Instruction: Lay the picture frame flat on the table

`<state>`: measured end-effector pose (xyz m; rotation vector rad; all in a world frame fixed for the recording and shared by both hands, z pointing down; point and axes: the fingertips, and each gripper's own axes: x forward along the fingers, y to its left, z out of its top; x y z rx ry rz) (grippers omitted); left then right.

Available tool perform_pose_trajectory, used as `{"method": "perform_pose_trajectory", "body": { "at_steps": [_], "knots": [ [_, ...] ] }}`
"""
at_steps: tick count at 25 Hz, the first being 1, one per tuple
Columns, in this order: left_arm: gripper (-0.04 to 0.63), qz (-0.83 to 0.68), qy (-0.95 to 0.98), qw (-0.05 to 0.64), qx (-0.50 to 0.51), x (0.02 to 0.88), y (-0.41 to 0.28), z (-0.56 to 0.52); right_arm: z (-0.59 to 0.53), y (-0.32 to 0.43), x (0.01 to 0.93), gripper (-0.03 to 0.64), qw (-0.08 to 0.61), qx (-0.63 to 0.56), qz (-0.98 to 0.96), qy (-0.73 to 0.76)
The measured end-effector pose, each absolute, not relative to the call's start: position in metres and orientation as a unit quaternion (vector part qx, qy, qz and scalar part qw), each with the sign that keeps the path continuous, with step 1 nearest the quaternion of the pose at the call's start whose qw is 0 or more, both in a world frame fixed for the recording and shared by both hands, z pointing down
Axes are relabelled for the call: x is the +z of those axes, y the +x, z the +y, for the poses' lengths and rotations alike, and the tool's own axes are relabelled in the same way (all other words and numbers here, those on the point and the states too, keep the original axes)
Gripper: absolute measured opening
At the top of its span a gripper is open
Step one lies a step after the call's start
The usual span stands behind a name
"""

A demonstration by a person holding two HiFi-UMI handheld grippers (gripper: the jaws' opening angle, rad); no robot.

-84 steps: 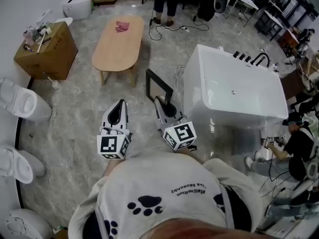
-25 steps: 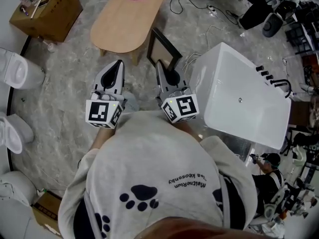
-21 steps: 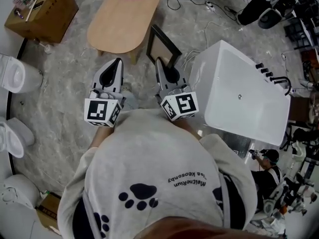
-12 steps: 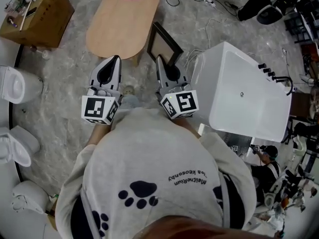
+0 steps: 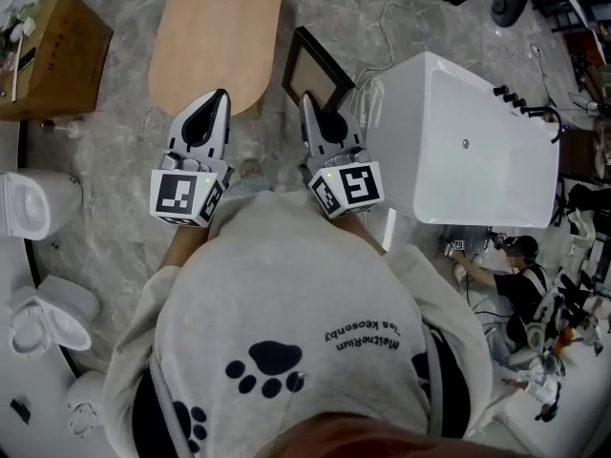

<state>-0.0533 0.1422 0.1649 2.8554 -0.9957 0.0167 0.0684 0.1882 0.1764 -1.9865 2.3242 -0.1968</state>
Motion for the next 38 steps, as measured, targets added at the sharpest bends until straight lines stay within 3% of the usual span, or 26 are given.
{"method": "perform_pose_trajectory", "body": {
  "at_steps": [19,38],
  "knots": [
    [0.009,-0.339,0.937,0.087,0.002,0.182,-0.065,0.109,0.158,0.062,0.181,0.018,0.016,-0.068,0.762,-0.643],
    [0.009,-0.5,0.859,0.109,-0.016,0.184,-0.052,-0.008,-0.006,0.074,0.19,0.018,-0.021,-0.084,0.879,-0.47]
  ]
}}
